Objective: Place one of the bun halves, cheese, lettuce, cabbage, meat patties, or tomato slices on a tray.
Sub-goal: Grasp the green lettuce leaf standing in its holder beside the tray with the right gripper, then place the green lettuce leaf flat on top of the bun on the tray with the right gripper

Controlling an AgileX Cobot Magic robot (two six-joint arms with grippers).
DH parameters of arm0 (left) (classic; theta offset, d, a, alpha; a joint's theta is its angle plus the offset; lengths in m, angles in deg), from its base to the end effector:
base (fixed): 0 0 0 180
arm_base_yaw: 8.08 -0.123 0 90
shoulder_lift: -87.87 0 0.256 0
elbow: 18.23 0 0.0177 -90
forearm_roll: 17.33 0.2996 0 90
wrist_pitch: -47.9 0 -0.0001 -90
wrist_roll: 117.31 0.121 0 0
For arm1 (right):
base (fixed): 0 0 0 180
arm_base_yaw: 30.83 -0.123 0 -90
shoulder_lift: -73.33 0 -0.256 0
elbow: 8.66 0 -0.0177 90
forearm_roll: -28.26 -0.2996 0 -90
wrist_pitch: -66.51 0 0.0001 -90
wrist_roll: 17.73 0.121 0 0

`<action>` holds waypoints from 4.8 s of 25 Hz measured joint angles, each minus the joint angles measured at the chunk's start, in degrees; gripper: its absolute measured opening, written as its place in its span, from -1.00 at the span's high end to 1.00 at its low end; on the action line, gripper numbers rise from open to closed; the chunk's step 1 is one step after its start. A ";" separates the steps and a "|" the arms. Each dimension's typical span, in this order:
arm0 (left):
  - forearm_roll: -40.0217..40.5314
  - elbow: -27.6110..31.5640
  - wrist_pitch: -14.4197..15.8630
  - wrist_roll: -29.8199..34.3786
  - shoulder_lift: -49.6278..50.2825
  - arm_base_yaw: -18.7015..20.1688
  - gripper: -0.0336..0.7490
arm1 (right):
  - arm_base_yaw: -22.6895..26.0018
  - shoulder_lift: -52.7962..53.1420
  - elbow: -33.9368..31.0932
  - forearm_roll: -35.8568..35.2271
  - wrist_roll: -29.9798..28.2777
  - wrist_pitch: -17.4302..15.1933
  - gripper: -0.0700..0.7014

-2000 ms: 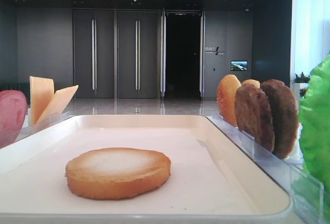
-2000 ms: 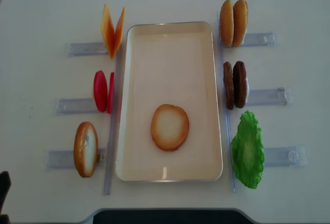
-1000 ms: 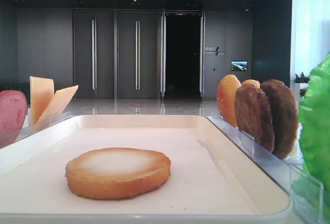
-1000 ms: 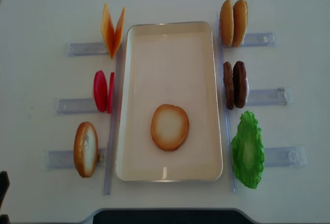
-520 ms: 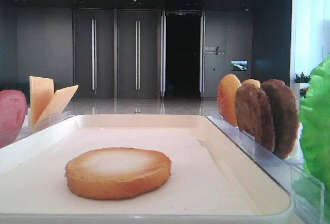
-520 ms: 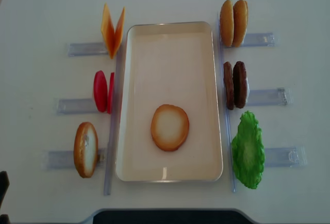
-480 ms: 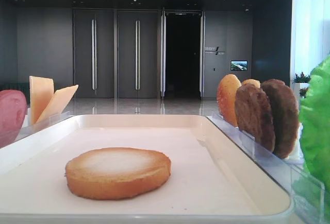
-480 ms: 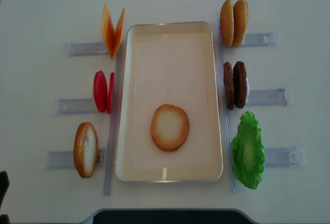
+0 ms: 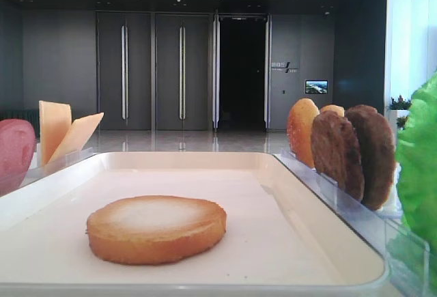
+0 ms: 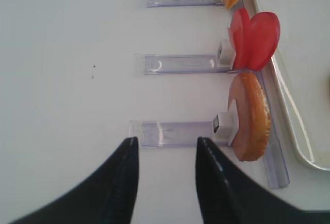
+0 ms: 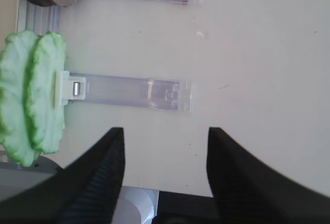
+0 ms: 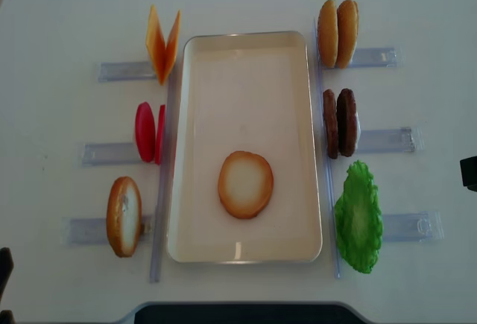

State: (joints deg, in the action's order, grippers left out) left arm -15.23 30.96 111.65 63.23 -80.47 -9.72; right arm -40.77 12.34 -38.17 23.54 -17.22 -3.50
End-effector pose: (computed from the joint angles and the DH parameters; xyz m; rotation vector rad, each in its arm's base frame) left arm 0.1017 0.0069 0.2674 -0.0220 2.1747 0.0667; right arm 0.2110 0.0465 0.2483 -0.2099 2.7983 0.1589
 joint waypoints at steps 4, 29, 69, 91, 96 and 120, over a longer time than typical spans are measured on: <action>0.00 0.00 0.00 0.00 0.00 0.00 0.19 | 0.00 0.00 0.00 -0.31 0.05 0.00 -0.17; 0.00 0.00 0.00 0.00 0.00 0.00 0.19 | -34.76 -4.13 0.00 0.88 25.01 -0.07 -0.17; 0.00 0.00 0.00 0.00 0.00 0.00 0.19 | -31.16 -19.42 0.06 3.86 24.60 13.30 -0.19; 0.00 0.00 0.00 0.00 0.00 0.00 0.19 | -31.16 -19.42 0.06 4.04 23.36 13.91 0.25; 0.00 0.00 0.00 0.00 0.00 0.00 0.19 | -31.16 -19.42 0.06 4.04 23.22 14.51 0.55; 0.00 0.00 0.00 0.00 0.00 0.00 0.19 | -31.16 -15.36 1.33 4.06 23.07 10.63 0.66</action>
State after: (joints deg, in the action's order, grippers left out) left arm -15.23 30.96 111.65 63.23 -80.47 -9.72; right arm -71.93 -3.02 -36.84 27.60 5.85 7.12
